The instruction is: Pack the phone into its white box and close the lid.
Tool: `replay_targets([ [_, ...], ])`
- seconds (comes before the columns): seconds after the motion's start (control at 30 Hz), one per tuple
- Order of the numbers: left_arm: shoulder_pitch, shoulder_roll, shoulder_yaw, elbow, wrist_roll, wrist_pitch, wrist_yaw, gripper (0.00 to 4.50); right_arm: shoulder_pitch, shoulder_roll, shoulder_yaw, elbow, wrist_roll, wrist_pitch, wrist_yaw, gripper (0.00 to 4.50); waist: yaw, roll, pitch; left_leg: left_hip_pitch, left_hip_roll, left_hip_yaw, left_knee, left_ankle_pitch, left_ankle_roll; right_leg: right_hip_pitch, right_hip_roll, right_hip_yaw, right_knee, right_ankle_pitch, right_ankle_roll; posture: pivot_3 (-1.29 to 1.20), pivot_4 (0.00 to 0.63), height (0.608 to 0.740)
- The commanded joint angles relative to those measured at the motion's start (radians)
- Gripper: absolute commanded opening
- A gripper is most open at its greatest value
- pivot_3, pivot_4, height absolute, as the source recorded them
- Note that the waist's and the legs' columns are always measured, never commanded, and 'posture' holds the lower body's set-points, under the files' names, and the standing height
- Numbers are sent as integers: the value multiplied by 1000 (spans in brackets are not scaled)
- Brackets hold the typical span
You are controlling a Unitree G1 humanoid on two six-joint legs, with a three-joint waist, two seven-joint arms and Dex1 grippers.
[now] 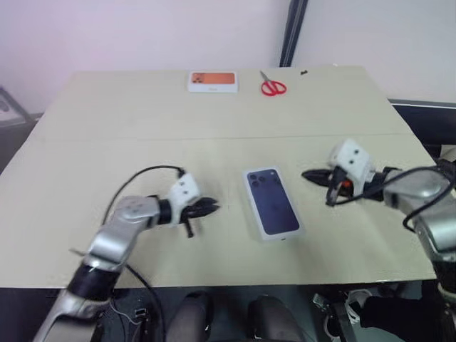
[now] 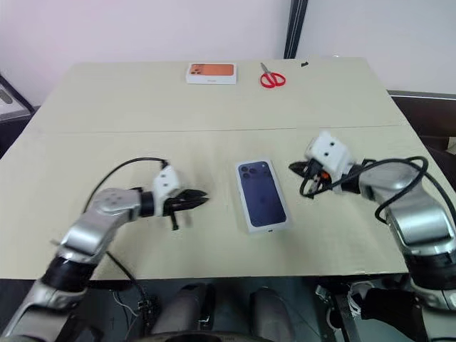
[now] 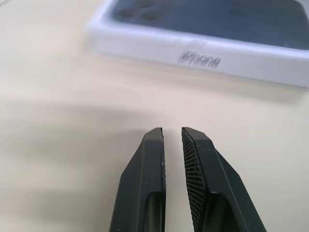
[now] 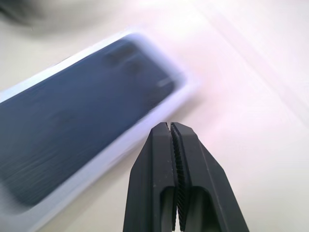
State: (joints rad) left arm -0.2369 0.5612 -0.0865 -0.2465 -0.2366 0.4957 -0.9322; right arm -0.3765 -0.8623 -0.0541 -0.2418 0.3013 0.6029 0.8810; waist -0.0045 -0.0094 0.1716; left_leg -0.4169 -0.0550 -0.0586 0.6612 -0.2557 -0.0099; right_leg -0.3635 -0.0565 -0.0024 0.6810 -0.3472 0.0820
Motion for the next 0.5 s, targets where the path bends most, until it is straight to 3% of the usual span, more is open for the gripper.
replay_targets([
  [0.03,69,18,139,-85,-81,-2,31,662,-53,27,-36,95,26,-48,12,103,6,0,0,0,0,0,0,-1,1,0,0,0,0,0,0,0,150,740],
  [0.3,179,-17,387,-135,-176,-14,191,662,-193,131,-55,321,56,-109,6,103,15,1,0,0,0,1,1,-2,3,0,0,0,0,0,0,0,150,740],
  [0.5,228,-28,423,-160,-183,-34,265,662,-204,173,-23,373,35,-153,18,103,15,1,0,0,0,1,0,-2,3,-1,0,0,0,0,0,0,150,740],
])
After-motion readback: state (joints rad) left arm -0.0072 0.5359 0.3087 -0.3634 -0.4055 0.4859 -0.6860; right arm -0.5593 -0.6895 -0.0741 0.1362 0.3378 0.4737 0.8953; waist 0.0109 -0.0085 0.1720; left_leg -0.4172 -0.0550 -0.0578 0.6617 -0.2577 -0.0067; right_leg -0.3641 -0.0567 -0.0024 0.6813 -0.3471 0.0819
